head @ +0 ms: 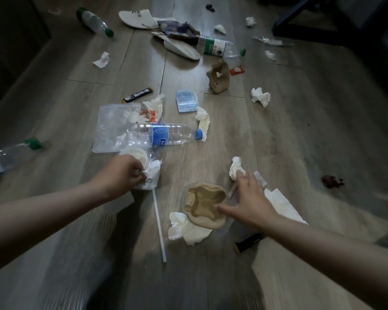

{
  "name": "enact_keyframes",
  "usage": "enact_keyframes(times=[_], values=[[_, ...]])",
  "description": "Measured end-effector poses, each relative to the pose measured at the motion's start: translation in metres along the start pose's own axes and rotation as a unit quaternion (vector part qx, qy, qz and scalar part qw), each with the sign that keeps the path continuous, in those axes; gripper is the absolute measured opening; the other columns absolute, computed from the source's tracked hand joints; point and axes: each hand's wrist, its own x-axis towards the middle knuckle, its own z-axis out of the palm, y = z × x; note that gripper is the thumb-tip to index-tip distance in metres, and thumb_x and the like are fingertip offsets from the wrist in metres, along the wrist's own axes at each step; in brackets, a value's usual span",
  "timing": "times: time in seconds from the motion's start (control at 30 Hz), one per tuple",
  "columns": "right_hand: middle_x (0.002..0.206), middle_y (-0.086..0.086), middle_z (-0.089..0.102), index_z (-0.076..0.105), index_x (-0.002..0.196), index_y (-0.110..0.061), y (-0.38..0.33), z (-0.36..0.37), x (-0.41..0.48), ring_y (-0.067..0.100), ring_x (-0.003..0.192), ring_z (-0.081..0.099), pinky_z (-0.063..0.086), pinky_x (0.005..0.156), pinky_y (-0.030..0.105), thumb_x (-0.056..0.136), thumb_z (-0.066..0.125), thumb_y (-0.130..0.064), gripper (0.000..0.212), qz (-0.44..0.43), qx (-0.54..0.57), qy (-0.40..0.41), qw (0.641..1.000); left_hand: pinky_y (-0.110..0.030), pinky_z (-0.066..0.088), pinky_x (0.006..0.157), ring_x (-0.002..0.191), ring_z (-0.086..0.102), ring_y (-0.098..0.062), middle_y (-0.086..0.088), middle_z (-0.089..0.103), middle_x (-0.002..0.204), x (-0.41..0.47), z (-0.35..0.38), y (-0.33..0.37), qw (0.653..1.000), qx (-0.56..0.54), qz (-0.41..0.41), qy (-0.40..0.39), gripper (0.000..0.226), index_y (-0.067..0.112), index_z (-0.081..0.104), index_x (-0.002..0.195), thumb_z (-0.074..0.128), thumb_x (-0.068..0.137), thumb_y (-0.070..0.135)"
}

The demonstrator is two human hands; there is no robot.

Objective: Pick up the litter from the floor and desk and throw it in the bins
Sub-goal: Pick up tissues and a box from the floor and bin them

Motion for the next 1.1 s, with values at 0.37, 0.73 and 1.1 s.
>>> enact_keyframes(times=[0.37,0.73,1.1], values=[[0.159,0.009,0.012,0.008,0.153,-0.021,-0.004,-0.001,0.034,0.029,0.145,0.017,0.026,0.115,0.047,0.064,0.067,-0.074,0.119,0.016,-0.013,-0.091,0.996,-0.035,0.046,0.065,0.072,0.061,-0.028,-0.013,0.068,0.078,-0.009,-0.003,-0.008,0.999,0.014,0.028,0.018,0.009,0.003,0.075,0.079,0.075,0.079,0.013],[0.156,0.015,-0.027,-0.026,0.147,-0.031,-0.013,0.041,-0.01,0.04,0.146,-0.008,0.009,0.118,0.05,0.053,0.07,-0.079,0.142,0.176,0.129,-0.093,0.971,-0.032,0.044,0.064,0.072,0.061,-0.027,-0.011,0.066,0.076,-0.02,-0.002,-0.018,0.999,0.018,0.035,0.016,0.007,0.006,0.076,0.079,0.076,0.078,0.013],[0.148,0.002,-0.044,-0.035,0.136,-0.046,-0.071,0.052,0.01,0.045,0.143,-0.014,0.012,0.112,0.068,0.045,0.073,-0.08,0.146,0.027,0.005,-0.137,0.99,-0.026,0.032,0.061,0.077,0.06,-0.026,-0.012,0.068,0.083,-0.028,-0.008,-0.033,0.999,0.027,-0.002,0.023,0.01,0.007,0.076,0.083,0.073,0.082,0.017]])
